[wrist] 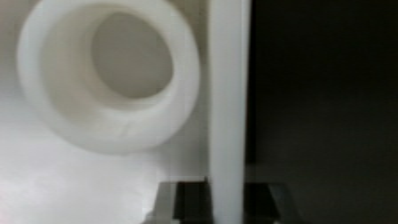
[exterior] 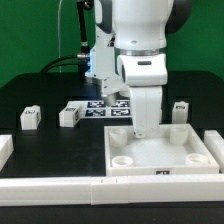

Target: Assemble one leg

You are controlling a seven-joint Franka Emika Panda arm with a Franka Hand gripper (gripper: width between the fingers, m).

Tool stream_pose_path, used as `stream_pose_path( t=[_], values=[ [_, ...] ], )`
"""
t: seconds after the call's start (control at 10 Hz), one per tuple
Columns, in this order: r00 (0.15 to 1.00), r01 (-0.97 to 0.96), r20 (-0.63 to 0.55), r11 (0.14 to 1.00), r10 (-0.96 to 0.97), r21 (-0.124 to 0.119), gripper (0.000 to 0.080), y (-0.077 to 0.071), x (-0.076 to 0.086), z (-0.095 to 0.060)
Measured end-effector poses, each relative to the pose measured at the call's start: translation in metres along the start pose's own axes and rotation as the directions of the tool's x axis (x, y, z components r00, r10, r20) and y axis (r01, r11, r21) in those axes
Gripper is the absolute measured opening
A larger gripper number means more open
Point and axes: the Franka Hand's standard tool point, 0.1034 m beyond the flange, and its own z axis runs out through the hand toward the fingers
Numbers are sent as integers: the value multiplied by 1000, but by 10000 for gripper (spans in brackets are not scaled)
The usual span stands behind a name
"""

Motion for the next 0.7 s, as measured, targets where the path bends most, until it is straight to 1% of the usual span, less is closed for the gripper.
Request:
stream_pose_path(
  t=[0.2,0.3,0.6,0.7],
  values=[
    [1000,-4,-2,1000,4,-3,58,2,12,0],
    [1000,-10,0,1000,10,-3,58,2,14,0],
    [1000,-11,0,1000,11,-3,58,2,14,0],
    [1000,-11,0,1000,11,-3,236,2,14,0]
  ],
)
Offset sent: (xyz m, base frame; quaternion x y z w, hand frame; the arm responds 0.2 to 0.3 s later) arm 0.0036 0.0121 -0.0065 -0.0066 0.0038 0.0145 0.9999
